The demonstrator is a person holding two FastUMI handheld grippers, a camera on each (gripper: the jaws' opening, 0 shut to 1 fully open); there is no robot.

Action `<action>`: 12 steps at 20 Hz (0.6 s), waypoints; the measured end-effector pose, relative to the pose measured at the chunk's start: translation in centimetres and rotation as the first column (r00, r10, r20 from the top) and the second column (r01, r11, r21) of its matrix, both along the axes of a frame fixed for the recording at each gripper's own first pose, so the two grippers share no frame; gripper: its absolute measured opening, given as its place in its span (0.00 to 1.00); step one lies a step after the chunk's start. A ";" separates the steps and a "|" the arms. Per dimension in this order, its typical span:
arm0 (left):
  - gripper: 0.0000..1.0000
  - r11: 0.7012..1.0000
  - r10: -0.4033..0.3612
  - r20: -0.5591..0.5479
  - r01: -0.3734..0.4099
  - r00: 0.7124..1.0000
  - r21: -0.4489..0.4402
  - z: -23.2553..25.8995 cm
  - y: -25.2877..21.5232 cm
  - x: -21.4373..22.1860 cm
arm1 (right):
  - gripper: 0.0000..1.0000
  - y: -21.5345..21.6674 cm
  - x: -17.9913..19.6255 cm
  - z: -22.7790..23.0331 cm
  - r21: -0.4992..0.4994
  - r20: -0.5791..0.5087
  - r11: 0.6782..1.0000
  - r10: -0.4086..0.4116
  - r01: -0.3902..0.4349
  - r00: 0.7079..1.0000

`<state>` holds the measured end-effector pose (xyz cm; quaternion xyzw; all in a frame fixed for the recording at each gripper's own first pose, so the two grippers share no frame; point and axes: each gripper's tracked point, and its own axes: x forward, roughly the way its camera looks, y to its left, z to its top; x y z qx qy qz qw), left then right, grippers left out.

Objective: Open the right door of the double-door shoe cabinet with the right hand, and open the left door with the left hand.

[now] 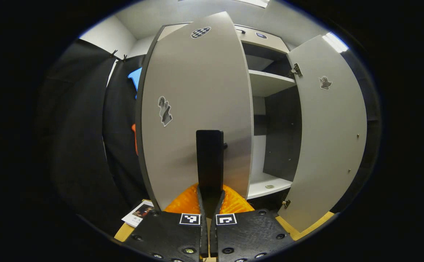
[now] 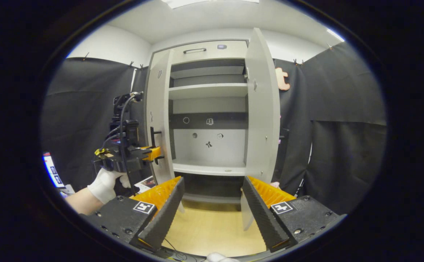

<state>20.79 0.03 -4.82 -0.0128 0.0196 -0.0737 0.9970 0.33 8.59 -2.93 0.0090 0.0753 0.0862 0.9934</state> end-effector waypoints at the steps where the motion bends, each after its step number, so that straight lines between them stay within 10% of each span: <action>1: 0.02 1.000 0.005 0.002 -0.005 1.000 0.003 0.0 0.5 -0.4 | 1.00 0.2 0.1 -0.1 -0.001 -0.001 1.000 0.005 -0.005 1.000; 12: 0.01 0.997 0.078 0.013 -0.078 0.997 0.018 -0.7 5.8 -3.4 | 1.00 2.2 -0.5 -0.8 0.006 -0.011 0.999 0.054 -0.054 0.998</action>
